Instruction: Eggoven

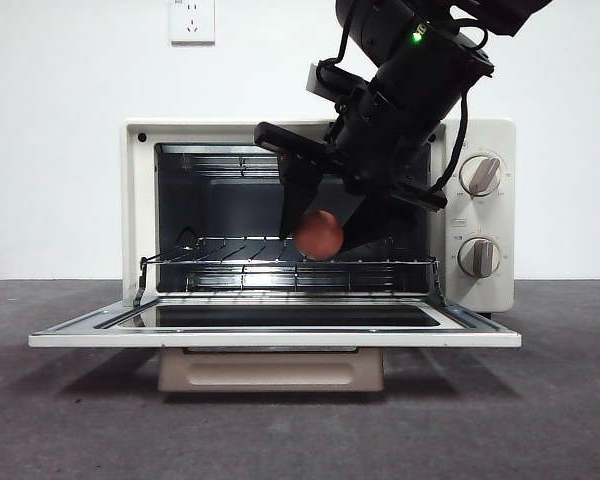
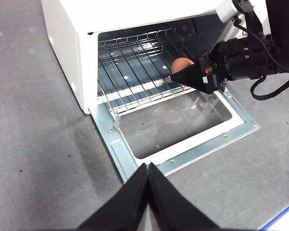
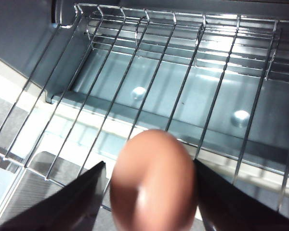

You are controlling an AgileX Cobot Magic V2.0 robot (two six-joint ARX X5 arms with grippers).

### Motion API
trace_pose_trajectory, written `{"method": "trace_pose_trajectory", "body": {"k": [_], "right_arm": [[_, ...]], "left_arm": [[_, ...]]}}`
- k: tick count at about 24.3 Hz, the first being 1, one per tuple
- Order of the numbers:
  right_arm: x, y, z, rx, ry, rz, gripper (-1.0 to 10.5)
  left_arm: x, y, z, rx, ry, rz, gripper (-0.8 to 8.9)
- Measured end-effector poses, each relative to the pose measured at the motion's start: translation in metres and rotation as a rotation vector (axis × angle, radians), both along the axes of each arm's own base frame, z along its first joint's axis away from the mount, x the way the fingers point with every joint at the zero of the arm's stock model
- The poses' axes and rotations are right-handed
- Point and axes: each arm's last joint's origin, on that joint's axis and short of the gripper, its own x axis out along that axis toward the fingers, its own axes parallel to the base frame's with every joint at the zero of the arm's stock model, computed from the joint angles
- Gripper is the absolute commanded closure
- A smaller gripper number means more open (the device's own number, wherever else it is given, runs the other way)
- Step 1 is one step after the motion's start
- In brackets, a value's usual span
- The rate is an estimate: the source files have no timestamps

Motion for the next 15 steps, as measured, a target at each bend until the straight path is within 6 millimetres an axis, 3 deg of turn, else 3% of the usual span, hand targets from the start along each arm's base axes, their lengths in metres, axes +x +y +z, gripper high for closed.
{"method": "trace_pose_trajectory", "body": {"k": [10, 15], "right_arm": [[0.0, 0.0, 0.0, -0.006, -0.006, -0.01, 6.3], [-0.004, -0.004, 0.01, -0.004, -0.019, -0.018, 6.3]], "left_arm": [[0.0, 0.0, 0.0, 0.0, 0.0, 0.0, 8.07], [0.0, 0.0, 0.0, 0.0, 0.0, 0.0, 8.07]]}}
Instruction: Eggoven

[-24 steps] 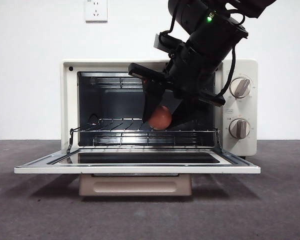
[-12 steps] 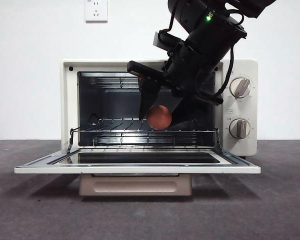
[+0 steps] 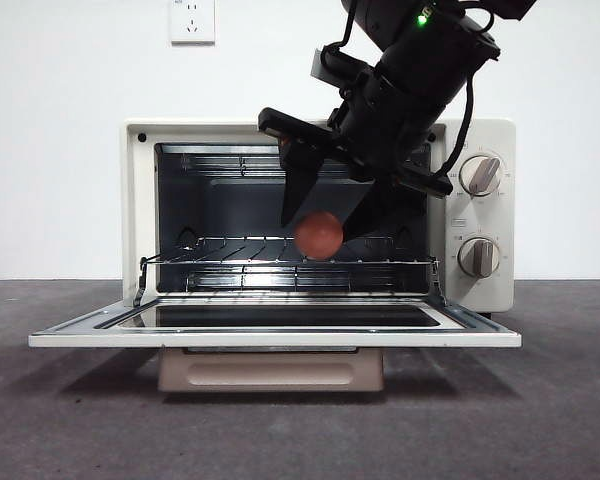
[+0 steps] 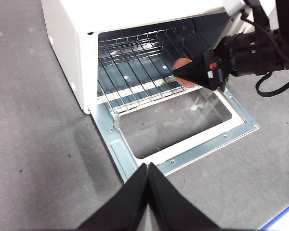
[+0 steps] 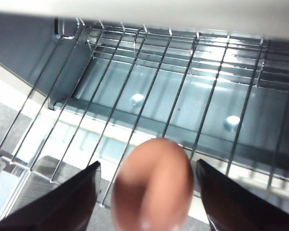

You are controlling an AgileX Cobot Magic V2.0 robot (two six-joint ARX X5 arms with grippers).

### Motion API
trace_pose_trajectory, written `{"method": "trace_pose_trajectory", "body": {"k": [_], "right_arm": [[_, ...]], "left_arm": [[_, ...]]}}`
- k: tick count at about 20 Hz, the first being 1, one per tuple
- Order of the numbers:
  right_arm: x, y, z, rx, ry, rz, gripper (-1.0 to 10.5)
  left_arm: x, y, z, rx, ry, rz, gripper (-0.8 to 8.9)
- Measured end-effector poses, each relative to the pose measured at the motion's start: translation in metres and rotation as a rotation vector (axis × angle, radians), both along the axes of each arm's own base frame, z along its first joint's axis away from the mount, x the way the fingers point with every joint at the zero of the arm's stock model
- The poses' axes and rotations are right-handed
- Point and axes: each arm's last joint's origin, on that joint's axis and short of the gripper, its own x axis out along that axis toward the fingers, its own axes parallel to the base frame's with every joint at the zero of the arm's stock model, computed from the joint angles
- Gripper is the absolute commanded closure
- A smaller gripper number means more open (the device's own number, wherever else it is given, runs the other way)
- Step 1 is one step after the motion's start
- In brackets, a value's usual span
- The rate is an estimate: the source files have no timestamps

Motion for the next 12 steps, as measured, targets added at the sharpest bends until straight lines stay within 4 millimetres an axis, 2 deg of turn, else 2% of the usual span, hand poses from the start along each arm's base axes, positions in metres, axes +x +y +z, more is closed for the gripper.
{"method": "trace_pose_trajectory", "body": {"k": [5, 7, 12], "right_arm": [[-0.005, -0.002, 0.005, -0.011, 0.008, 0.001, 6.3], [-0.01, -0.005, 0.014, -0.018, -0.003, -0.007, 6.3], [-0.038, -0.026, 0.064, 0.026, -0.087, -0.016, 6.3]], "left_arm": [[0.0, 0.0, 0.0, 0.0, 0.0, 0.0, 8.07], [0.0, 0.0, 0.0, 0.0, -0.002, 0.0, 8.07], [0.008, -0.002, 0.0, 0.0, -0.001, 0.0, 8.07]]}}
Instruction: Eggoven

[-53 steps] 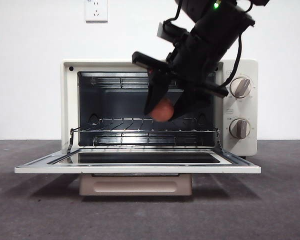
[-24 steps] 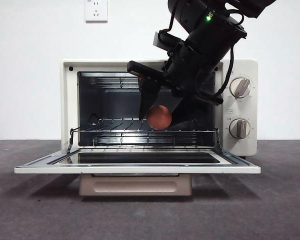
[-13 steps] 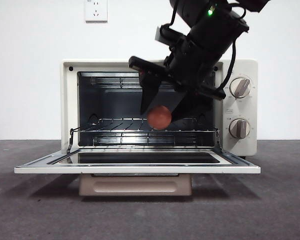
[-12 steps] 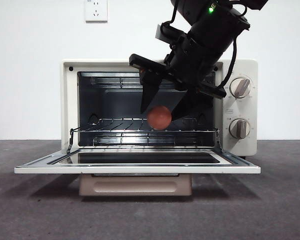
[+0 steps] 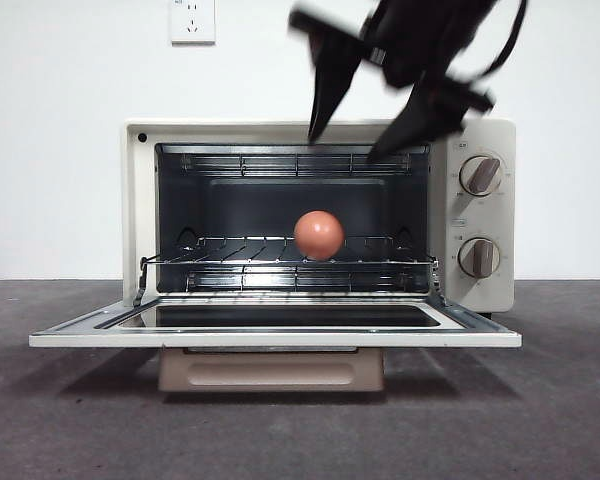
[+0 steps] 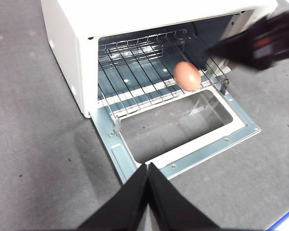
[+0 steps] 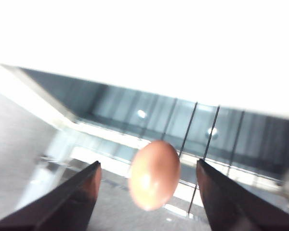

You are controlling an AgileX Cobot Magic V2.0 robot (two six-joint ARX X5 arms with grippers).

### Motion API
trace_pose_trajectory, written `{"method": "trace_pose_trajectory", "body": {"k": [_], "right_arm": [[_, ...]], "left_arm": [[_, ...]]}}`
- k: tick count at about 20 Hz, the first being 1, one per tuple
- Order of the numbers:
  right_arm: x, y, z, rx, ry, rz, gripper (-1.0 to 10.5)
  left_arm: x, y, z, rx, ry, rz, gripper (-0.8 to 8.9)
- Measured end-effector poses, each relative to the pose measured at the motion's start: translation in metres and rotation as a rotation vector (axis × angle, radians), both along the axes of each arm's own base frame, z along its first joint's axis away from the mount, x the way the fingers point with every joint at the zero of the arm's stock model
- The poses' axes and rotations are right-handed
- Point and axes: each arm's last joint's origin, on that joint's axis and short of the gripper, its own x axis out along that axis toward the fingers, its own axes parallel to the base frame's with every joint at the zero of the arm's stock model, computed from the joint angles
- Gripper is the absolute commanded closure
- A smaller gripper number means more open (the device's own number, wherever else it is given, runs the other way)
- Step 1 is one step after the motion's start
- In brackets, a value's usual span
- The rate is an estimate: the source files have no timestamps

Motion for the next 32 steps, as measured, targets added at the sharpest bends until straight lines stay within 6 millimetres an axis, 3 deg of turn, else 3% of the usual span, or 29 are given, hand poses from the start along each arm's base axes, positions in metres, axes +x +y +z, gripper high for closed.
{"method": "trace_pose_trajectory", "body": {"k": [4, 10, 13, 22, 29, 32], "right_arm": [[-0.044, -0.023, 0.038, 0.0, -0.029, 0.053, 6.3], [-0.108, -0.07, 0.072, 0.0, -0.063, 0.105, 6.3], [-0.13, -0.088, 0.082, 0.029, -0.099, 0.109, 6.3], [-0.155, -0.113, 0.091, 0.062, -0.158, 0.099, 6.3], [-0.156, -0.114, 0.091, 0.041, -0.166, 0.086, 6.3], [-0.155, -0.115, 0.091, 0.028, -0.176, 0.061, 6.3]], "left_arm": [[0.018, -0.005, -0.016, -0.002, 0.005, 0.002, 8.07], [0.052, -0.013, -0.097, -0.04, 0.104, 0.051, 8.08], [0.071, -0.013, -0.123, -0.083, 0.171, 0.054, 8.07], [0.128, -0.009, -0.188, -0.136, 0.374, 0.079, 8.07], [0.14, -0.016, -0.218, -0.221, 0.473, -0.006, 8.07], [0.141, -0.017, -0.219, -0.242, 0.477, -0.027, 8.07]]}}
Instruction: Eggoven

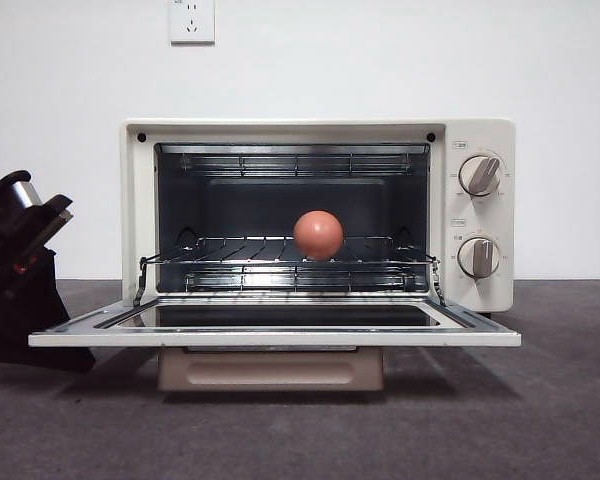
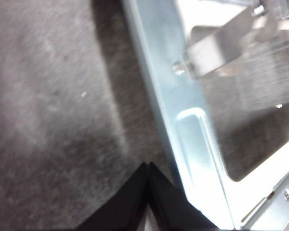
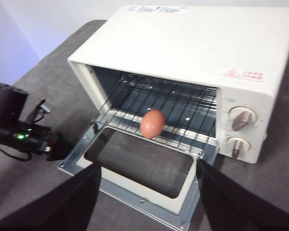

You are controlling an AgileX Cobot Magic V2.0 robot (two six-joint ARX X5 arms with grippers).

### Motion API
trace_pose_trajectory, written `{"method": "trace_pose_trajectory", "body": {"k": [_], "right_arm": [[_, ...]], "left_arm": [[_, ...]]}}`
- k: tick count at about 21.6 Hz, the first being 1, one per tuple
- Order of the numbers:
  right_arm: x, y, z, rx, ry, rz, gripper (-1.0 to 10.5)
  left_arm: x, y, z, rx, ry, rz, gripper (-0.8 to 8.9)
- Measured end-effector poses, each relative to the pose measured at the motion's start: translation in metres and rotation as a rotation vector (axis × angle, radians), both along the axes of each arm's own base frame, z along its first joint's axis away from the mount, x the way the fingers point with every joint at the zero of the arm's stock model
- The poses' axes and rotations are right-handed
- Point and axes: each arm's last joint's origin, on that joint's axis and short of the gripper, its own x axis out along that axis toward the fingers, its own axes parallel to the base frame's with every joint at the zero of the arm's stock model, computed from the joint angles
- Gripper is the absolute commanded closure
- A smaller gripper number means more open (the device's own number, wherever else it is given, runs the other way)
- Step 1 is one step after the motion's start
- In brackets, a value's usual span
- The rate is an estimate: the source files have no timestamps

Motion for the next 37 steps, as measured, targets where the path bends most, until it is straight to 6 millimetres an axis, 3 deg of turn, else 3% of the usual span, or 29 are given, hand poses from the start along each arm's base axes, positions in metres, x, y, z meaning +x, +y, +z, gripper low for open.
{"method": "trace_pose_trajectory", "body": {"k": [8, 15, 19, 24, 28, 37], "right_arm": [[0.0, 0.0, 0.0, -0.003, -0.001, 0.0, 6.3], [-0.002, -0.002, -0.005, -0.04, 0.039, 0.0, 6.3], [-0.002, -0.002, -0.006, -0.046, 0.045, 0.0, 6.3], [-0.003, -0.002, -0.007, -0.058, 0.06, 0.004, 6.3], [-0.003, -0.002, -0.007, -0.058, 0.061, 0.005, 6.3], [0.004, 0.005, -0.012, -0.088, 0.105, 0.035, 6.3]], "left_arm": [[0.007, 0.002, 0.009, -0.191, -0.033, -0.013, 8.07], [0.028, 0.001, 0.044, -0.409, -0.247, -0.007, 8.07], [0.038, 0.003, 0.06, -0.444, -0.28, 0.015, 8.07], [0.039, 0.002, 0.061, -0.458, -0.255, 0.022, 8.06], [0.031, -0.006, 0.069, -0.457, -0.22, -0.003, 8.06], [-0.019, -0.014, 0.122, -0.305, -0.357, 0.04, 8.06]]}}
